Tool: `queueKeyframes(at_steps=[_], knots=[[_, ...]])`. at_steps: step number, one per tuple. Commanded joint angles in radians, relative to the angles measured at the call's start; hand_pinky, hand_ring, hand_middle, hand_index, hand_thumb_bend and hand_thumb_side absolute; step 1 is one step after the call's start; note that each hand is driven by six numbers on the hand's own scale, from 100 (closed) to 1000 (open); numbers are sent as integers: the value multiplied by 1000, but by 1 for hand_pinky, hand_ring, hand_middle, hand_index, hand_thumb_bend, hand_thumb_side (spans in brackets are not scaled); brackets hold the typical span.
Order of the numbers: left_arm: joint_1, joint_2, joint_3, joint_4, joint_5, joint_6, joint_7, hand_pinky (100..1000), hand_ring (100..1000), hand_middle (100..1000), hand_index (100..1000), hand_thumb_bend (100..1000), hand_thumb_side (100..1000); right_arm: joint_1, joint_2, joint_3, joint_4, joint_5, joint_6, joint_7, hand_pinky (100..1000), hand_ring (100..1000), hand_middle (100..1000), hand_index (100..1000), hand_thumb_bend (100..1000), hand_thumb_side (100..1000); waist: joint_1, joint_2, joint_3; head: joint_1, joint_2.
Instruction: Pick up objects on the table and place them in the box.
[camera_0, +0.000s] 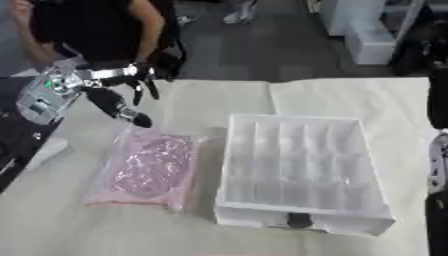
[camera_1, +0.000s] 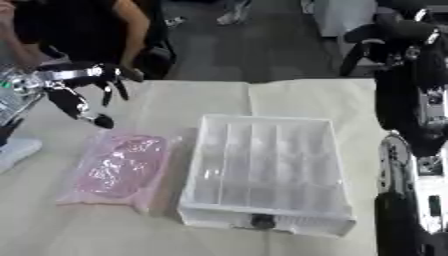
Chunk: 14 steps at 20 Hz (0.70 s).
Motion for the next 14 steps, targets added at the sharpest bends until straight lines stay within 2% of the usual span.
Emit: queueKeyframes(at_steps=[1, 6, 7, 11, 14], knots=[[-3, 64, -44, -90, 41, -252, -266, 444, 705, 889, 933, 929, 479, -8, -18, -5, -7, 3, -3, 1, 390, 666, 846, 751, 100, 719, 3, -8, 1, -15, -3], [33, 100, -106, -230, 42, -228, -266, 475, 719, 893, 938, 907, 455, -10, -17, -4, -7, 5, -2, 1, 391, 667, 845, 752, 100, 719, 5, -7, -1, -18, -3], [40, 108, -116, -251, 34, -224, -266, 578, 765, 911, 956, 907, 399, -11, -17, -4, -8, 5, -2, 1, 391, 667, 846, 752, 100, 719, 5, -7, -1, -18, -3], [67, 134, -157, -305, -94, -244, -266, 677, 805, 919, 954, 939, 363, -12, -17, -4, -8, 5, -1, 2, 391, 667, 845, 752, 100, 719, 6, -5, -3, -17, -3], [75, 132, -158, -291, -179, -271, -266, 698, 821, 921, 954, 938, 368, -13, -17, -4, -9, 5, -1, 1, 392, 667, 846, 752, 100, 719, 6, -5, -3, -16, -3]])
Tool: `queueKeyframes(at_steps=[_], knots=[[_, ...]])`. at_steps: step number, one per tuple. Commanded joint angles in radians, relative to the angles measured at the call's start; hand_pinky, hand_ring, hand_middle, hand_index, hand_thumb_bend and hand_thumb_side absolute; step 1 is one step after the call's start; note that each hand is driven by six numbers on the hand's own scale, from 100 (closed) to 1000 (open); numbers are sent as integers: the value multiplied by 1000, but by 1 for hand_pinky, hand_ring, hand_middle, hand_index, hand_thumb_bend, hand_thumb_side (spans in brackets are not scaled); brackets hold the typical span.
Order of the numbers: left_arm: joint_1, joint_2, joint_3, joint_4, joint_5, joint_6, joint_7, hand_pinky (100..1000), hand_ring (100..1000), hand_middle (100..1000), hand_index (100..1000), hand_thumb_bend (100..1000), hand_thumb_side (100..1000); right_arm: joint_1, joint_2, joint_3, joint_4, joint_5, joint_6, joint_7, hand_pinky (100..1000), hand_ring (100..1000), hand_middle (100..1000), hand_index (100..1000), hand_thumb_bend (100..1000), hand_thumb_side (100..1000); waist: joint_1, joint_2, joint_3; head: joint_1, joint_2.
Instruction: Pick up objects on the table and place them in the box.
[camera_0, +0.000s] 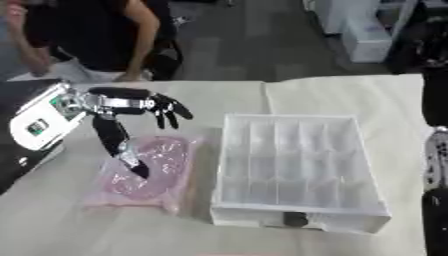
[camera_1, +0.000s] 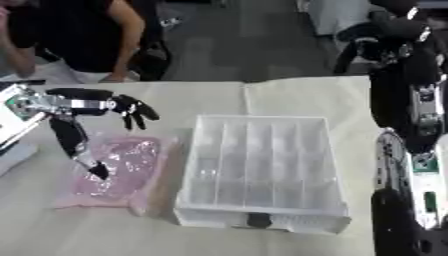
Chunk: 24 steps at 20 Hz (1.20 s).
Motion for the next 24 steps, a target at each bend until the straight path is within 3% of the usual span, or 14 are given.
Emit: queueKeyframes(at_steps=[1, 14, 24], knots=[[-8, 33, 4, 4, -88, -287, -259, 715, 841, 926, 957, 937, 375, -13, -10, -4, -9, 4, -2, 1, 392, 667, 846, 752, 100, 720, 0, -5, 0, -7, -3], [-7, -5, 30, 101, -262, -360, -259, 749, 873, 933, 968, 936, 422, -15, -9, -4, -10, 4, -4, 1, 393, 668, 845, 753, 100, 721, -2, -5, -1, -4, -3], [7, -120, 93, 257, -374, -382, -259, 718, 855, 932, 968, 970, 444, -19, -2, -2, -14, 1, -3, 2, 394, 668, 845, 753, 100, 724, -6, -1, -11, -4, -3]])
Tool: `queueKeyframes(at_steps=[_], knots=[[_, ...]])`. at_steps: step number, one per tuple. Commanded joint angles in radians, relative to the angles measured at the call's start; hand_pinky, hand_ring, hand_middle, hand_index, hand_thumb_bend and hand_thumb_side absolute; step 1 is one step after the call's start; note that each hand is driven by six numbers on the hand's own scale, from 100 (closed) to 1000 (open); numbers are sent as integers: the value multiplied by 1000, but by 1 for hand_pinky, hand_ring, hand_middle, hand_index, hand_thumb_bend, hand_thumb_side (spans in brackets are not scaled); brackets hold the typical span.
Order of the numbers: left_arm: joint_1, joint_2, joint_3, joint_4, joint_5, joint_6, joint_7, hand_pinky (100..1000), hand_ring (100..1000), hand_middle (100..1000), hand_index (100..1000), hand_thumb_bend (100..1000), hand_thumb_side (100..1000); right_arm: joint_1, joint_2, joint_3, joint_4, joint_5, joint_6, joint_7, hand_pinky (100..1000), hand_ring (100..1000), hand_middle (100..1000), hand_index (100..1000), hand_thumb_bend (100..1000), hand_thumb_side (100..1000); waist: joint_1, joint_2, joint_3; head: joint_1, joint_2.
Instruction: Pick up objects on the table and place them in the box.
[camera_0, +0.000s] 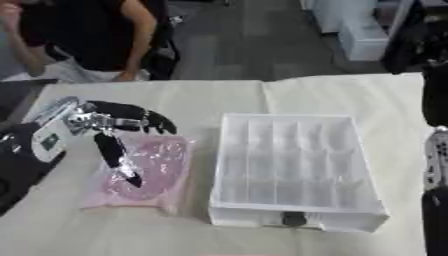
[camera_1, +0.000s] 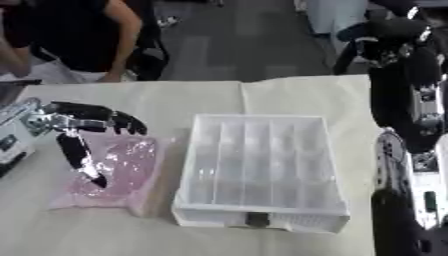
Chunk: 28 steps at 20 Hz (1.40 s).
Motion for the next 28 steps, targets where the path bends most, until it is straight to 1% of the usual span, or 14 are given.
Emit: queueKeyframes(at_steps=[1, 7, 13, 17, 18, 21, 23, 24, 25, 26, 27, 28], knots=[[-4, -10, 27, 37, -17, -328, -315, 717, 855, 932, 967, 970, 444, -18, -2, -2, -14, 1, -3, 2, 394, 668, 845, 753, 100, 725, -1, -7, -2, -3, -3], [22, -42, 40, 99, -82, -341, -315, 720, 857, 932, 968, 988, 446, -20, 1, -3, -16, -2, -2, 1, 395, 668, 845, 753, 100, 728, -3, -6, -4, -1, -3], [38, -65, 51, 187, -177, -365, -315, 732, 867, 934, 969, 1000, 439, -21, 3, -1, -19, -7, -2, 0, 396, 668, 845, 753, 100, 730, -5, -6, -5, 4, -3], [40, -95, 111, 253, -327, -352, -315, 765, 889, 939, 976, 1000, 430, -21, 5, -2, -20, -10, -1, 1, 396, 668, 845, 753, 100, 732, -7, -6, -5, 4, -3], [41, -105, 130, 262, -366, -347, -315, 768, 875, 939, 976, 1000, 429, -21, 5, -2, -20, -11, -1, 1, 396, 668, 845, 753, 100, 732, -8, -6, -5, 3, -3], [46, -134, 184, 260, -449, -332, -315, 780, 889, 936, 970, 1000, 433, -21, 6, -2, -20, -13, -1, 3, 396, 668, 845, 754, 100, 733, -10, -6, -4, 4, -3], [47, -144, 204, 246, -472, -329, -315, 772, 882, 924, 964, 1000, 435, -21, 7, -3, -20, -14, -1, 4, 396, 668, 845, 754, 100, 733, -11, -6, -3, 4, -3], [48, -146, 211, 238, -476, -327, -315, 745, 862, 893, 949, 1000, 443, -21, 7, -3, -20, -14, -1, 4, 396, 668, 845, 753, 100, 733, -11, -6, -3, 4, -3], [49, -147, 219, 229, -476, -324, -315, 741, 859, 890, 947, 1000, 444, -21, 7, -3, -20, -14, -1, 4, 396, 668, 845, 753, 100, 733, -11, -6, -3, 4, -3], [50, -148, 226, 218, -471, -322, -310, 699, 825, 863, 912, 1000, 456, -21, 7, -3, -20, -14, -1, 4, 396, 668, 845, 753, 100, 734, -11, -6, -2, 3, -3], [51, -149, 231, 205, -463, -319, -298, 693, 821, 860, 906, 1000, 458, -22, 8, -3, -20, -14, 0, 4, 396, 668, 845, 753, 100, 734, -11, -6, -2, 3, -3], [53, -149, 235, 193, -455, -316, -281, 636, 784, 832, 859, 961, 471, -22, 8, -3, -21, -14, 0, 4, 395, 667, 845, 753, 100, 734, -11, -6, -2, 3, -3]])
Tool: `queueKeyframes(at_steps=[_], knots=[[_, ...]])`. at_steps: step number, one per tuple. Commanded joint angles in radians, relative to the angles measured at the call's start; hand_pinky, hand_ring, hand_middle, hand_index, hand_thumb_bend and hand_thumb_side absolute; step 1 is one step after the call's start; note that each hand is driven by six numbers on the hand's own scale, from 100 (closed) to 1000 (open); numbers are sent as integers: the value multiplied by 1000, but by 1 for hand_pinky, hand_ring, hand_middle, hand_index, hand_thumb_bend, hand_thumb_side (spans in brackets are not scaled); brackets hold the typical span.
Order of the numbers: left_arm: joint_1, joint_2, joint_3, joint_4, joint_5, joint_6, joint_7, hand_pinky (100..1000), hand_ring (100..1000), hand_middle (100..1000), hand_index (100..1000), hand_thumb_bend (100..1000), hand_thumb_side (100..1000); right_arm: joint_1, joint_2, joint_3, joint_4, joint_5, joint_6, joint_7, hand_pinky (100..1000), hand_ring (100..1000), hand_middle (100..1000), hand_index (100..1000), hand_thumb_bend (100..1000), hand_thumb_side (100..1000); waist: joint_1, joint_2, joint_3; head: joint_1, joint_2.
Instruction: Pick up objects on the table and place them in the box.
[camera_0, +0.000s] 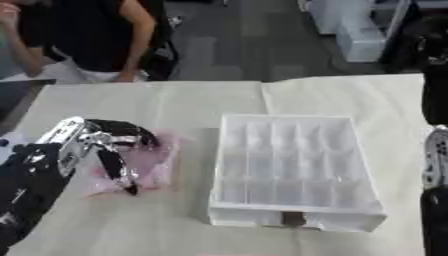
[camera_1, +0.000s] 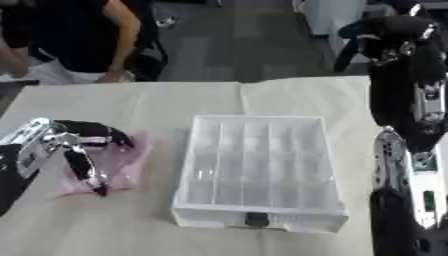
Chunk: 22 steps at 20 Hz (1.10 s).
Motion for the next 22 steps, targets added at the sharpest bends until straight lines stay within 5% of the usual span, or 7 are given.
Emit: queueKeyframes(at_steps=[1, 3, 5, 6, 10, 14, 22], knots=[[10, 6, 14, -25, 5, -299, -270, 649, 792, 838, 870, 970, 469, -15, -1, -3, -18, -3, 0, 4, 395, 667, 845, 753, 100, 734, -4, -2, 2, 2, -3], [12, 5, 21, -48, 32, -297, -199, 568, 706, 779, 782, 851, 489, -16, -1, -3, -18, -3, 0, 5, 393, 665, 845, 753, 100, 734, -4, -1, 3, 2, -3], [10, 3, 35, -73, 75, -294, -77, 338, 501, 584, 609, 351, 382, -16, 0, -3, -18, -3, 1, 6, 391, 663, 845, 753, 100, 735, -4, -2, 3, 2, -3], [10, 3, 36, -82, 90, -292, -7, 135, 391, 431, 488, 100, 179, -16, 0, -3, -18, -3, 1, 6, 391, 662, 845, 753, 100, 735, -4, -2, 3, 2, -3], [2, 0, 45, -122, 135, -305, 327, 100, 100, 150, 238, 100, 100, -16, 2, -2, -19, -3, 3, 8, 389, 659, 844, 752, 100, 734, -4, -2, 2, 2, -3], [-4, -1, 39, -123, 94, -310, 516, 100, 100, 141, 236, 100, 100, -16, 2, -1, -19, -3, 4, 12, 387, 656, 843, 751, 100, 731, -4, -3, 1, 3, -3], [-80, 4, 76, -160, 11, -298, 662, 100, 100, 164, 246, 114, 100, -13, 3, -1, -16, -4, 6, 22, 380, 649, 839, 747, 100, 727, -4, -5, 0, 4, -3]])
